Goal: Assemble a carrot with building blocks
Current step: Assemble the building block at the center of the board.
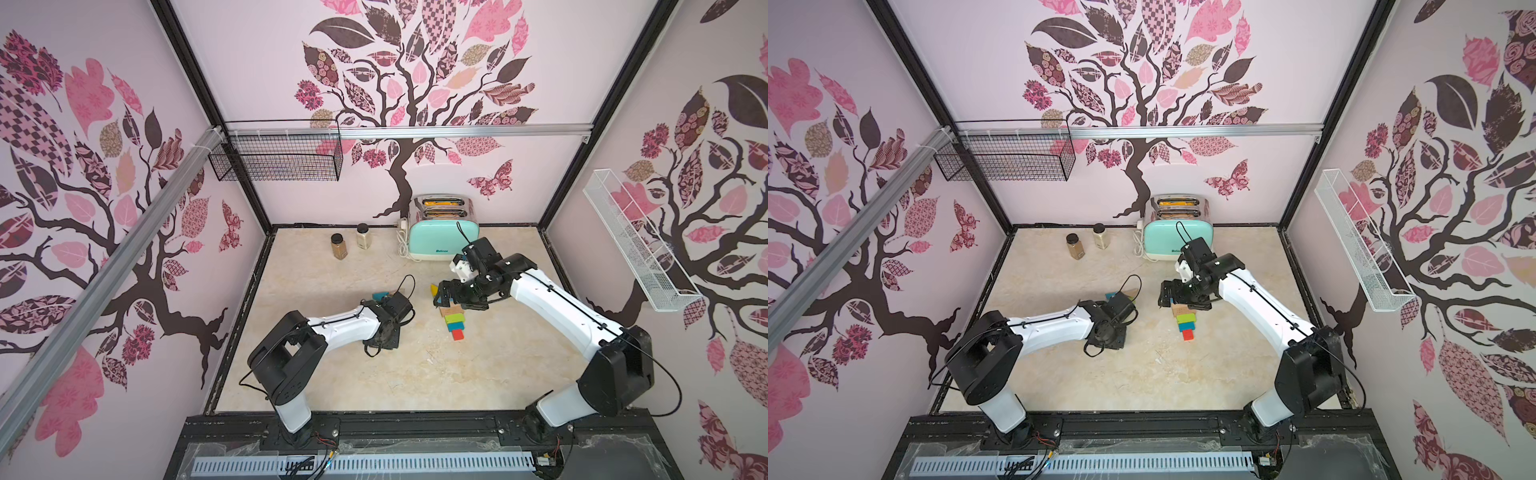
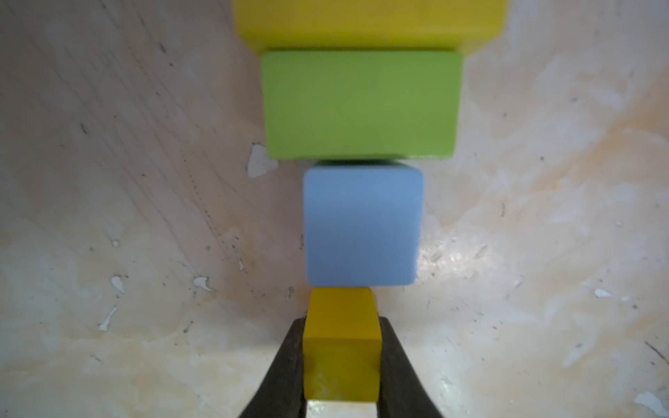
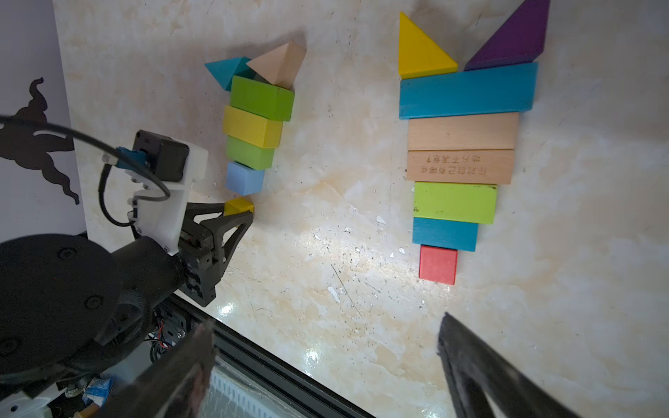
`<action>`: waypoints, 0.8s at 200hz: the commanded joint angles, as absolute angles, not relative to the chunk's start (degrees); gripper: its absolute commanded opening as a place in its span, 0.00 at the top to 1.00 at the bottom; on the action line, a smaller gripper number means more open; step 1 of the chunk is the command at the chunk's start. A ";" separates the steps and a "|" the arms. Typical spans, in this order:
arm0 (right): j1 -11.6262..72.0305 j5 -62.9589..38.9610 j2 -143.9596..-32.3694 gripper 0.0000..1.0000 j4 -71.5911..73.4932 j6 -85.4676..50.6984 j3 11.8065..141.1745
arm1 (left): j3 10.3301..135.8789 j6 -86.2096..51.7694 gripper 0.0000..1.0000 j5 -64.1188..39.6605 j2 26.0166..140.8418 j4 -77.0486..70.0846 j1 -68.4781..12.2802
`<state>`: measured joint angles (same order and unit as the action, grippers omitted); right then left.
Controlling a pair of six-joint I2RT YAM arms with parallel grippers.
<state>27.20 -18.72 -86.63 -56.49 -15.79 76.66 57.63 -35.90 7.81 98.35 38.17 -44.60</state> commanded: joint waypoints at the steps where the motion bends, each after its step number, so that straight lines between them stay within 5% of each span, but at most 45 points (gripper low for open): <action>1: 27.59 -18.98 -86.43 0.01 -56.34 -15.83 77.23 | 57.51 -34.89 0.73 7.79 97.69 37.10 -44.23; 160: 27.53 -19.51 -86.93 0.01 -55.79 -15.56 76.78 | 60.36 -33.93 0.71 7.25 102.49 34.83 -42.73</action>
<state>27.20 -19.03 -86.63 -56.40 -15.77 76.64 59.92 -34.44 7.33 100.66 35.55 -43.11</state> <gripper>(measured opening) 0.992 0.290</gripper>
